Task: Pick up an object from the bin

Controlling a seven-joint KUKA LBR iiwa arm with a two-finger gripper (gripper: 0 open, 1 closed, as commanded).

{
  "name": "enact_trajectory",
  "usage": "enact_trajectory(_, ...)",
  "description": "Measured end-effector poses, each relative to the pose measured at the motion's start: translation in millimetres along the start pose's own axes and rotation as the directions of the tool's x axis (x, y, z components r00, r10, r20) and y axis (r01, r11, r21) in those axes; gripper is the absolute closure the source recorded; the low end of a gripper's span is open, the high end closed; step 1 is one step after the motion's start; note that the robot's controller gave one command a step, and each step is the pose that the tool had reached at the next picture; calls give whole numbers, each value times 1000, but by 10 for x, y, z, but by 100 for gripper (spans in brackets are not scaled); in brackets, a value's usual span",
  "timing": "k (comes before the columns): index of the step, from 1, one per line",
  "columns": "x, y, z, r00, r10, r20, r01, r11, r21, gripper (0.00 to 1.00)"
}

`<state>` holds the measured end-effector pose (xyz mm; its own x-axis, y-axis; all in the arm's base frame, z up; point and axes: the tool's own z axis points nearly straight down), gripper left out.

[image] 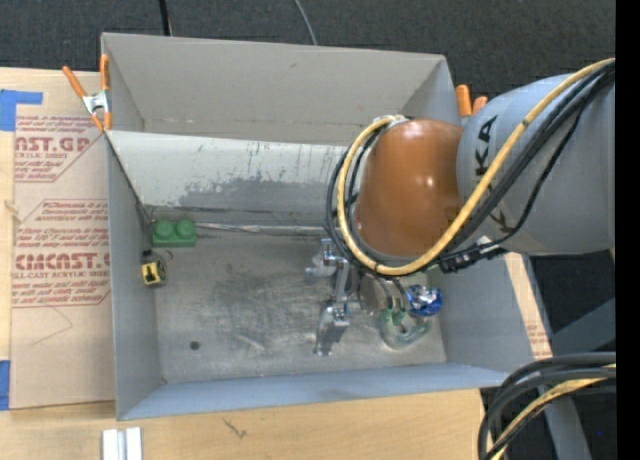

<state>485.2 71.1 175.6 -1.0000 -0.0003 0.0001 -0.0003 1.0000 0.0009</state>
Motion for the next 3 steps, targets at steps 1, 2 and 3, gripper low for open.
enact_trajectory(1, -364, -601, 1042, 967, -255, 8, 255, 967, -1, 0)
enact_trajectory(2, -916, -1353, 1028, 781, -624, 7, 624, 781, 6, 0)
enact_trajectory(3, -540, -989, 1027, 578, -816, 7, 816, 579, 8, 0)
